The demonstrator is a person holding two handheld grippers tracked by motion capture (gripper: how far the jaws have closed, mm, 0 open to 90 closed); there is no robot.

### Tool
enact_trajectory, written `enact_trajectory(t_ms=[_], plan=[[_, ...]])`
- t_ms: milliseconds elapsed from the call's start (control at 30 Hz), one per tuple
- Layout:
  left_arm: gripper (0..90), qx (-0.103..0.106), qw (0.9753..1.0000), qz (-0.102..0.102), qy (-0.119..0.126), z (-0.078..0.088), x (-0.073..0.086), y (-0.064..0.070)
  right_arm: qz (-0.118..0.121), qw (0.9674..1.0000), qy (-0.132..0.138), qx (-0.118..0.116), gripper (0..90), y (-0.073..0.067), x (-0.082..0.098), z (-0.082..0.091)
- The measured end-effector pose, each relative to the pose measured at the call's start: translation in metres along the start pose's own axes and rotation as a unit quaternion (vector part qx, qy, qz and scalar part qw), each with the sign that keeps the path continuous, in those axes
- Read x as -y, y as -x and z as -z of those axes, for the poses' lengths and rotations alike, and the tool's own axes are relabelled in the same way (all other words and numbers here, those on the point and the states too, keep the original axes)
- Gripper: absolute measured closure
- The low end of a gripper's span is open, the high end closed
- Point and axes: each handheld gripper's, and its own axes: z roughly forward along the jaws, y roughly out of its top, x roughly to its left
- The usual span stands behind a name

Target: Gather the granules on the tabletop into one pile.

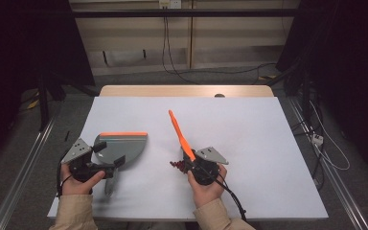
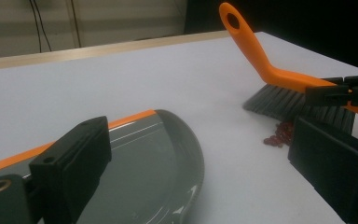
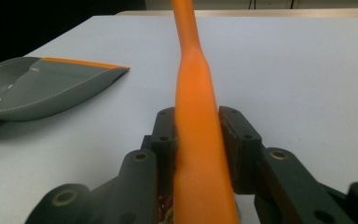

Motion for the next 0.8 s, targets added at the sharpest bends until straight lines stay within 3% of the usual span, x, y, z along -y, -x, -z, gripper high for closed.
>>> enact_trajectory(t_ms=[133, 233, 533, 800], plan=[[5.9, 0.001, 1.0, -0.002, -0.001, 0.001, 0.0, -0.001, 0.008, 1.0, 0.0, 0.005, 69.4, 0.0, -0.002, 0.0], [5.9, -0.002, 1.0, -0.003, -0.003, 0.001, 0.0, -0.001, -0.001, 1.0, 0.002, 0.002, 70.1, 0.007, -0.005, 0.0], [5.9, -0.004, 1.0, -0.005, -0.007, 0.002, 0.001, 0.002, 0.011, 0.9999, 0.01, -0.001, 70.4, 0.026, -0.016, 0.002], [5.8, -0.008, 0.9997, -0.008, -0.021, 0.001, 0.004, 0.007, 0.03, 0.9989, 0.012, -0.034, 70.4, 0.043, -0.022, 0.009]])
